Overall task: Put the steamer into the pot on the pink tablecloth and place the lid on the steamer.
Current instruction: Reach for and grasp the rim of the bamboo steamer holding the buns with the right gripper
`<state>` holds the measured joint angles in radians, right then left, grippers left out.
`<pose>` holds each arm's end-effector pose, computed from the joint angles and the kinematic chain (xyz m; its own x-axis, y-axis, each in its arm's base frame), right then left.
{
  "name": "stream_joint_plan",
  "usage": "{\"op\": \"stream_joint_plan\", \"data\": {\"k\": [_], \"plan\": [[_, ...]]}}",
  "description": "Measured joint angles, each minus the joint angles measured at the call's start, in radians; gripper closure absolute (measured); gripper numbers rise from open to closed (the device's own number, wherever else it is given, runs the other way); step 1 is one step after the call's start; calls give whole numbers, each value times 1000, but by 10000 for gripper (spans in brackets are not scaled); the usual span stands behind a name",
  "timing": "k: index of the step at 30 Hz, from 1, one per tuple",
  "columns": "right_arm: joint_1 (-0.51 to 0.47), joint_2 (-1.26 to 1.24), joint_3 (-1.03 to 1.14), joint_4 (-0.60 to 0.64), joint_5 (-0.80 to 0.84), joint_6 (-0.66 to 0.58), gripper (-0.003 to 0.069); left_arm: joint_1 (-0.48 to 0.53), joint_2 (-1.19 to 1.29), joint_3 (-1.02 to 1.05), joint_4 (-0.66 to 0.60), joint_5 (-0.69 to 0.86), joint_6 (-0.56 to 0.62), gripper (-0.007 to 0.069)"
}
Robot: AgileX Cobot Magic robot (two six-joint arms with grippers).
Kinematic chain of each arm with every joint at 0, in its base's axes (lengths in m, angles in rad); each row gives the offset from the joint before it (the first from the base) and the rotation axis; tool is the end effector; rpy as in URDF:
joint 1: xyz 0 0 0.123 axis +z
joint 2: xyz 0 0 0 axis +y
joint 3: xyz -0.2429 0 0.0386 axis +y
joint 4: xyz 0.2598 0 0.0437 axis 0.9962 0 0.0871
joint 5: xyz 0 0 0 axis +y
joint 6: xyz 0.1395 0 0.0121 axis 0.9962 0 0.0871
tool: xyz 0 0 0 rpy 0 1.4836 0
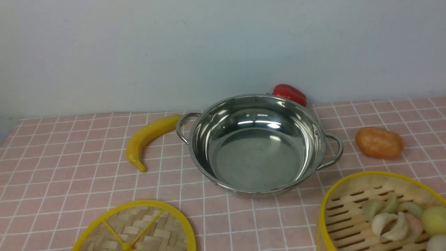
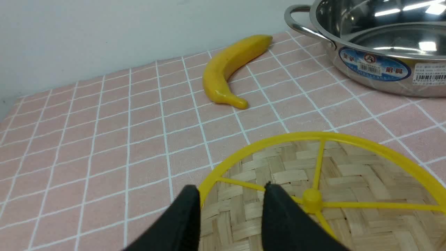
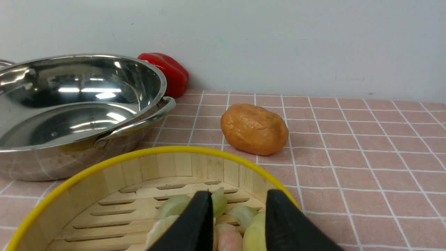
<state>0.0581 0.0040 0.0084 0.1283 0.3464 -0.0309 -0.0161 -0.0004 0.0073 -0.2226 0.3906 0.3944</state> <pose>0.1518 0.0149 0.1658 -0.2732 0.0739 -0.9591 -0.0756 0.9923 0.0980 0.1502 -0.0142 0.1619 -0.2738 0.1907 -0.9427 0.1501 0.9766 0.1540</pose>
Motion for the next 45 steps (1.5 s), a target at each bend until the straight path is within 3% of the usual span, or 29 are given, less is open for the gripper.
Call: {"op": "stream_joint_plan", "data": {"k": [28, 35, 40, 45], "plan": [[0, 0, 0, -4, -7, -1, 419, 0, 0, 0, 0, 0, 0, 382], [0, -1, -79, 81, -41, 2, 419, 0, 0, 0, 0, 0, 0, 382], [0, -2, -301, 169, 89, 7, 419, 0, 0, 0, 0, 0, 0, 382], [0, 14, -505, 237, 351, 22, 419, 0, 0, 0, 0, 0, 0, 382]]}}
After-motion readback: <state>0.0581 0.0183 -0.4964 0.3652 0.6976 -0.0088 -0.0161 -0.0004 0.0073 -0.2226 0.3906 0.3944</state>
